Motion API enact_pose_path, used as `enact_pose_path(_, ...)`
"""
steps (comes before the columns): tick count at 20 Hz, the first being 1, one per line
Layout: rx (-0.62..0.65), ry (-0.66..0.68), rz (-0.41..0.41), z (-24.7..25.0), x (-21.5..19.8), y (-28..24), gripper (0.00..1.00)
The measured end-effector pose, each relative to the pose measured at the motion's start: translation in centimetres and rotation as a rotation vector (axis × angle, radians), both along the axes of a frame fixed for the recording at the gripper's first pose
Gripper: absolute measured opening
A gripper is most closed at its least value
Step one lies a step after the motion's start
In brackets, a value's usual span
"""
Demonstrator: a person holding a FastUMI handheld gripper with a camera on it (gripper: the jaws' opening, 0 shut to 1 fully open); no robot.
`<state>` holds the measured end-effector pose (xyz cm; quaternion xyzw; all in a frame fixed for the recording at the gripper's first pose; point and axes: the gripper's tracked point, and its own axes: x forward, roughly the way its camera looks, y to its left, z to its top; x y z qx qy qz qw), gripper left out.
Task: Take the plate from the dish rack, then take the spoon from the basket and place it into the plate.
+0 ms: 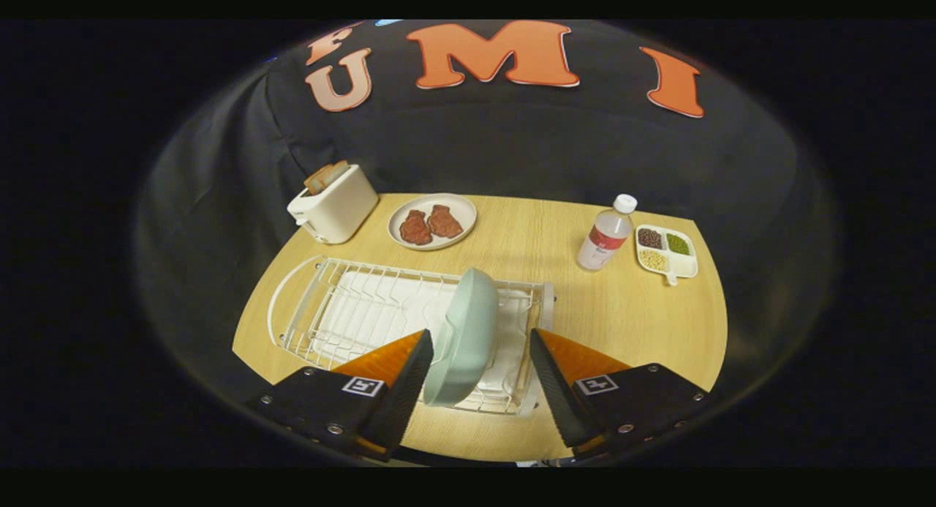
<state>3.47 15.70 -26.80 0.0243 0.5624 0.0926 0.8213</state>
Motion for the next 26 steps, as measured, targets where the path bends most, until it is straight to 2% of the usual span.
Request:
enact_pose_path(5,-0.042,0.087,0.002,-2.3,-0.1,1.2,0.63)
enact_pose_path(8,-0.059,0.123,-0.003,-2.9,-0.3,2.3,0.48)
enact_pose_path(12,-0.165,0.14,-0.03,-3.2,-0.2,2.0,0.38)
enact_pose_path(18,-0.346,0.132,-0.051,-2.5,-0.5,2.1,0.3)
enact_pose_path(23,-0.491,0.068,-0.096,-0.6,0.5,1.3,0.22)
enact_pose_path(26,-0.609,0.01,-0.08,1.1,1.0,-0.2,0.19)
